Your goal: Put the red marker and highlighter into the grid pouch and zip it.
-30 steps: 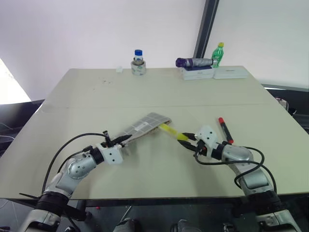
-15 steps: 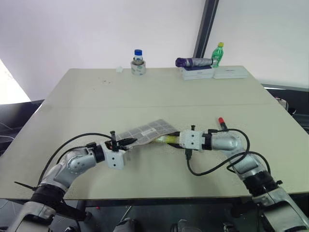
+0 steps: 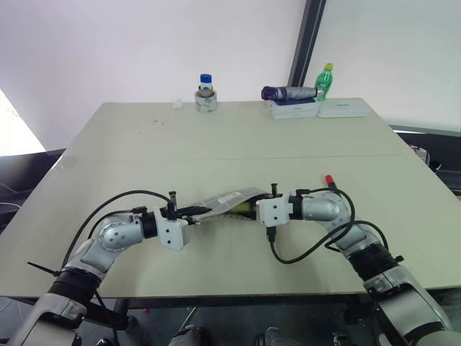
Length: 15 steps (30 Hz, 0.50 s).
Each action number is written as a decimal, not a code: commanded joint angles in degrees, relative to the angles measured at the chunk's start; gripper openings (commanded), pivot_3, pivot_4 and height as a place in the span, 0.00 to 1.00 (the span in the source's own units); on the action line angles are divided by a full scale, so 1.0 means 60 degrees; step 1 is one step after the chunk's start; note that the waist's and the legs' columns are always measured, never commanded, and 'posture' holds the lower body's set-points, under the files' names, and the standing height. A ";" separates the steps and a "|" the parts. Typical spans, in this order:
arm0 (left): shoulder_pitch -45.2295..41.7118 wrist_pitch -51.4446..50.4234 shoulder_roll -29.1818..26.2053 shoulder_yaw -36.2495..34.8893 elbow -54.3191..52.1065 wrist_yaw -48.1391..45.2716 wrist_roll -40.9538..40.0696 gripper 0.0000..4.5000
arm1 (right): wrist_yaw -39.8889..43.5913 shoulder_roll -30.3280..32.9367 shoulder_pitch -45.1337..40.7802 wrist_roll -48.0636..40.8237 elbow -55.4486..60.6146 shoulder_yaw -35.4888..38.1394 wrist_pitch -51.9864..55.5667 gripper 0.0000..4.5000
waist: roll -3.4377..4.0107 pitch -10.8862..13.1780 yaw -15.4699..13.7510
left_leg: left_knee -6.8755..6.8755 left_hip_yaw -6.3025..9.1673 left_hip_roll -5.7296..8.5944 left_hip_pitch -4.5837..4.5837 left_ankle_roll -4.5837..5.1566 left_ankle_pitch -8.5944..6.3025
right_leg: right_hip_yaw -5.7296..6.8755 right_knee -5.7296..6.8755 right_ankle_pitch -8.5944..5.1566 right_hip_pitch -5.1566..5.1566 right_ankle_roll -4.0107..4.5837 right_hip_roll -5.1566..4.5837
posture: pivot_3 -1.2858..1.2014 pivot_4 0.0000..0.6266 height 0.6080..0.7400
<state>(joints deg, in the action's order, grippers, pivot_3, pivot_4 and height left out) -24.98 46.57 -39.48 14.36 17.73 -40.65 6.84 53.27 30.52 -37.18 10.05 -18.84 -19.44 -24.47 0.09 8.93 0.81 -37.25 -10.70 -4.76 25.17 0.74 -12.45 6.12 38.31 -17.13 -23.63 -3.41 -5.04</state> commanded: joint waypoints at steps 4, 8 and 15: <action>-0.0036 0.0038 0.0148 -0.0386 -0.0382 0.0367 0.0017 0.00 | 0.0177 0.0116 0.0147 -0.0744 0.0424 0.0429 0.0115 0.94 | 0.0000 0.0000 -0.0007 | -0.0003 0.0000 0.0000 0.0000 0.0000 0.0000 | 0.0000 0.0001 0.0000 0.0001 0.0000 0.0000 | 0.52 0.24 1.00; 0.0103 -0.0061 0.0224 -0.0480 -0.0228 0.0590 0.0157 0.00 | 0.0713 0.0352 0.0950 -0.2312 0.1809 0.1011 0.0701 0.99 | 0.0000 0.0000 -0.0036 | -0.0003 0.0005 -0.0001 0.0000 0.0001 0.0000 | 0.0000 0.0000 0.0000 0.0004 0.0000 -0.0002 | 0.52 0.24 1.00; 0.0328 -0.0151 0.0177 -0.0775 -0.0018 0.1071 0.0429 0.00 | 0.0124 0.0710 0.3190 -0.4763 0.4459 0.2811 0.3051 0.99 | -0.0001 0.0000 -0.0022 | -0.0001 0.0042 -0.0006 -0.0003 0.0003 -0.0002 | 0.0000 0.0000 0.0000 0.0010 0.0000 -0.0003 | 0.52 0.24 1.00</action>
<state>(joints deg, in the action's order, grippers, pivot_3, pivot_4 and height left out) -23.00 45.32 -38.04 12.00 17.97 -35.86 9.50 56.39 34.50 -19.60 -13.61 2.99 -7.05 -9.60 0.09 8.93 0.68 -37.25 -10.44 -4.80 25.15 0.76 -12.46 6.12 38.31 -17.12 -23.56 -3.41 -5.06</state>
